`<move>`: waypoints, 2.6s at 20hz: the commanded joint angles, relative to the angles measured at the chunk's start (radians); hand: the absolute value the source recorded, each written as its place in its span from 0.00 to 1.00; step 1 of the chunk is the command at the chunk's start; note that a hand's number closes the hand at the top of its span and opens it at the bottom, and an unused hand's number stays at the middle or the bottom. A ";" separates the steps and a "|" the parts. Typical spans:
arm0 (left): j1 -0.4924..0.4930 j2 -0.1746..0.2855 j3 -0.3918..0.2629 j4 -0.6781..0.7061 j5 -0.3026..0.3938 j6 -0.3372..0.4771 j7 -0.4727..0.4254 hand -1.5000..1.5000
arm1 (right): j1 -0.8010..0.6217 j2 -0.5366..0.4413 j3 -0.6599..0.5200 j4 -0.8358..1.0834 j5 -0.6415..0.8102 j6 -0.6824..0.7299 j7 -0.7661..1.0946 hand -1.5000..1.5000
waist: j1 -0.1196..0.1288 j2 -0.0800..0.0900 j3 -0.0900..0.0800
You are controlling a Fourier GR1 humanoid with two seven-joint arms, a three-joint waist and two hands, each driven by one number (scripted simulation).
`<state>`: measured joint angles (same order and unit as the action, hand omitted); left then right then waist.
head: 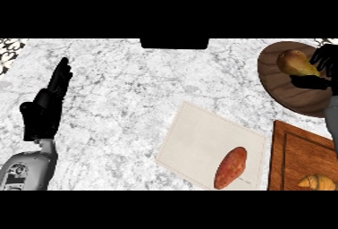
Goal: Pick the pear from the placemat and place it in the bowl
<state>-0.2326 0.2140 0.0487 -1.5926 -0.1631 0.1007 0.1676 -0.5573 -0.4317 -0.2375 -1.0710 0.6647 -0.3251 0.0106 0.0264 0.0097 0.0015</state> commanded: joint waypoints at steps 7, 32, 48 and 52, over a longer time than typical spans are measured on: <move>-0.010 -0.029 -0.029 -0.014 -0.014 0.002 -0.002 0.50 | -0.227 -0.095 -0.139 0.580 -0.014 -0.145 -0.249 1.00 | 0.020 0.007 0.002; -0.012 -0.036 -0.028 -0.036 -0.026 0.001 0.040 0.50 | -0.250 -0.300 -0.436 0.874 -0.342 0.308 -0.629 0.00 | 0.014 0.006 0.003; -0.003 -0.021 0.022 0.009 -0.024 -0.009 -0.013 0.50 | -0.014 -0.382 -0.437 0.853 -0.432 0.668 -0.851 0.00 | -0.009 -0.002 0.001; -0.031 -0.004 0.056 0.065 -0.005 -0.026 -0.042 0.50 | 0.039 -0.377 -0.424 0.832 -0.453 0.717 -0.898 0.00 | -0.015 -0.003 0.001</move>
